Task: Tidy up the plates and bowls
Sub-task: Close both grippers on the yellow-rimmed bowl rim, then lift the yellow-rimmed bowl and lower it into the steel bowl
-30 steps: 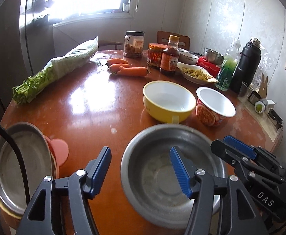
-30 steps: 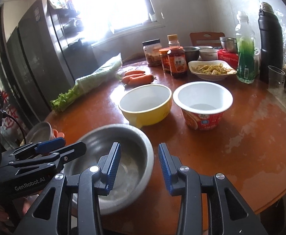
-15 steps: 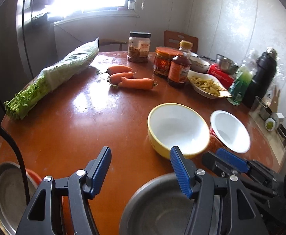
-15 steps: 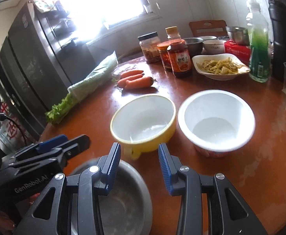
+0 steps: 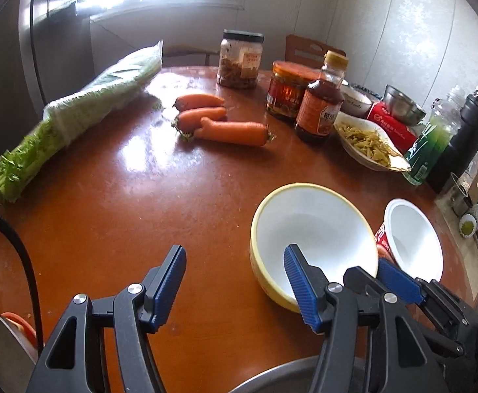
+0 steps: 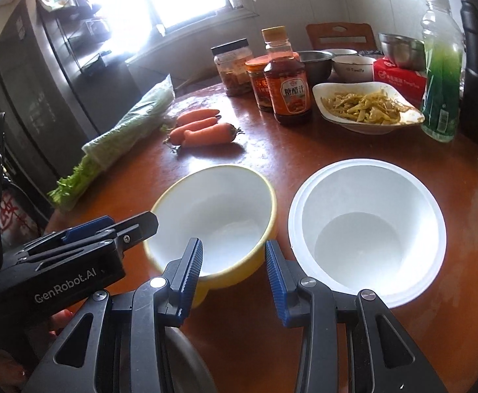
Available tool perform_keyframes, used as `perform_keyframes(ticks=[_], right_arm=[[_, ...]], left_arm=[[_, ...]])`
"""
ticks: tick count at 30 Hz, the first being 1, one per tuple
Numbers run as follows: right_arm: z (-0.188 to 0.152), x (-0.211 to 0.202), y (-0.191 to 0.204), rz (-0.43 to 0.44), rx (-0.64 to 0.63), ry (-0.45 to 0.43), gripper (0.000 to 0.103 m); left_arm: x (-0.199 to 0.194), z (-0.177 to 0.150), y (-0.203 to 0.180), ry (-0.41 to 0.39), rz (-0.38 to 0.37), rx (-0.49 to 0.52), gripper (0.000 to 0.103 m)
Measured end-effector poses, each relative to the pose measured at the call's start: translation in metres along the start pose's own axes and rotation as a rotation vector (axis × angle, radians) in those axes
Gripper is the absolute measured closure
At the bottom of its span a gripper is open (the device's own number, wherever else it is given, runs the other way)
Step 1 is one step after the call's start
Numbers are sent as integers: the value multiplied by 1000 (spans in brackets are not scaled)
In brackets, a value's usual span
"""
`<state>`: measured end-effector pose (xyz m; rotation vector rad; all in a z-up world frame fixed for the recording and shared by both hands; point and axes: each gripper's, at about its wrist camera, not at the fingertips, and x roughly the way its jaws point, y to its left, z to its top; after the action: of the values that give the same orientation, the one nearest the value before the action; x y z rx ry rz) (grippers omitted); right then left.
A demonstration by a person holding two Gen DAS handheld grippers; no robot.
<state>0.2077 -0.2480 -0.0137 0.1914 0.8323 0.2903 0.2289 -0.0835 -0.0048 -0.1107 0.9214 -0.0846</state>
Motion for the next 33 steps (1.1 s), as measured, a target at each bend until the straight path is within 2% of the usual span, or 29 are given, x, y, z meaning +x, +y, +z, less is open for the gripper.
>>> perform_keyframes(ticks=[5, 10, 13, 20, 24, 33], right_arm=[[6, 10, 1, -31, -54, 7, 70], [7, 14, 7, -17, -93, 8, 73], [6, 14, 12, -17, -113, 1, 74], [10, 3, 27, -14, -162, -57, 74], [14, -10, 35, -6, -168, -87, 74], [12, -41, 52, 3, -195, -145, 73]], left_arm=[[10, 2, -1, 25, -37, -5, 43], [20, 0, 2, 73, -123, -45, 58], [20, 0, 2, 70, -113, -48, 59], [-2, 3, 8, -27, -96, -62, 61], [-18, 6, 11, -73, -111, -73, 61], [-52, 1, 14, -134, -109, -57, 61]])
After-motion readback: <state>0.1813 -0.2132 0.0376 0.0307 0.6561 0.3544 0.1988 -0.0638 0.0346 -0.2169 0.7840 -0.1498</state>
